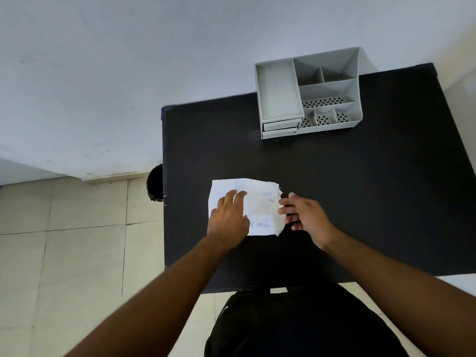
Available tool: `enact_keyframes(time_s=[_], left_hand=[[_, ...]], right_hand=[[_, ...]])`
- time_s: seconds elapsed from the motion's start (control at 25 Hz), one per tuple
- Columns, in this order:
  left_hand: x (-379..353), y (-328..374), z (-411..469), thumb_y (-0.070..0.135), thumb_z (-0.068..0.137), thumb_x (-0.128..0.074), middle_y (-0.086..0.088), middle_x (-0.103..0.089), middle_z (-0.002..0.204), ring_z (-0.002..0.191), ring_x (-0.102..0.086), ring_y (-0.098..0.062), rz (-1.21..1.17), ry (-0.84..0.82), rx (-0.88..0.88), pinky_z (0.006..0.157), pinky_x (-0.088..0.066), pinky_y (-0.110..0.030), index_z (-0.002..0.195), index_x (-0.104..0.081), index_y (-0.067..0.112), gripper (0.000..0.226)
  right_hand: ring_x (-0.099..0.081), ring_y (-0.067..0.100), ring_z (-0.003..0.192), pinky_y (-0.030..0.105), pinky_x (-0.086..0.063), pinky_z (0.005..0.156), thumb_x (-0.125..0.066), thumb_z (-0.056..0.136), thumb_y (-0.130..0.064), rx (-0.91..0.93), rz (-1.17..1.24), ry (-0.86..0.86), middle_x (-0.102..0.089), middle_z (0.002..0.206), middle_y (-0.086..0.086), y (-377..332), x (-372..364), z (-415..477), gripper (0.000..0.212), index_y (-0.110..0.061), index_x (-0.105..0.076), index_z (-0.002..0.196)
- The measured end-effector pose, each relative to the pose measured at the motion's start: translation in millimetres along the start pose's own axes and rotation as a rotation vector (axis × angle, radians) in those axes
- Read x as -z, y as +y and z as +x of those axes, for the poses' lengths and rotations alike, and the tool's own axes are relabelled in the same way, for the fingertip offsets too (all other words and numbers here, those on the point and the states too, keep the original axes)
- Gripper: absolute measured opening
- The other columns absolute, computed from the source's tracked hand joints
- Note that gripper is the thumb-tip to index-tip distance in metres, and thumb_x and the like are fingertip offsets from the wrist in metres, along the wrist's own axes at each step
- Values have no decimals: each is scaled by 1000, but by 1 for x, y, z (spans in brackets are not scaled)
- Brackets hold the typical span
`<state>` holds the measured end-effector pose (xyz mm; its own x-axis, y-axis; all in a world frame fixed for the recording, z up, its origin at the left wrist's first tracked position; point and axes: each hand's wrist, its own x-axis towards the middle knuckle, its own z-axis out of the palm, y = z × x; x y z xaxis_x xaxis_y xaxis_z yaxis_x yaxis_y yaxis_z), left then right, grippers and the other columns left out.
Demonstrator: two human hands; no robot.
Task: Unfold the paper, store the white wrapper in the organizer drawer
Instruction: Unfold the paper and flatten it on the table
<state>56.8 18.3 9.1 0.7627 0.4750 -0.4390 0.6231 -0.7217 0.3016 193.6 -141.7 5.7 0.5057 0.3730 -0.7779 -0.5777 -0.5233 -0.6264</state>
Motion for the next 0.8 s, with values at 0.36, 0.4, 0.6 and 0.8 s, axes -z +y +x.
enact_keyframes(time_s=[0.36,0.4,0.6,0.8], left_hand=[[-19,12,22,11,88,-57,-8,-28,160,133,-43,-33,-116,-127,133,98,-47,-45,155,-23,19,75],[-19,11,23,14,88,-58,-8,-28,160,134,-44,-33,-114,-131,126,99,-47,-46,155,-22,19,76],[-19,6,27,40,90,-65,-8,-26,162,135,-44,-33,21,-248,79,101,-48,-51,159,-5,30,92],[-16,9,32,52,91,-63,-7,-12,167,142,-38,-33,231,-310,87,100,-46,-54,158,8,34,99]], right_hand=[[-71,16,83,26,-54,64,-70,91,-29,-54,-190,44,-73,104,-3,15,14,18,28,-24,-65,118],[-72,17,86,28,-56,66,-72,90,-31,-49,-195,24,-74,102,-3,16,10,19,24,-24,-66,112],[-75,20,85,28,-55,59,-75,86,-26,-42,-182,105,-78,93,3,23,-7,32,11,-20,-74,95],[-75,17,87,36,-64,74,-70,90,-21,-21,-103,105,-77,98,5,22,0,38,8,-15,-74,93]])
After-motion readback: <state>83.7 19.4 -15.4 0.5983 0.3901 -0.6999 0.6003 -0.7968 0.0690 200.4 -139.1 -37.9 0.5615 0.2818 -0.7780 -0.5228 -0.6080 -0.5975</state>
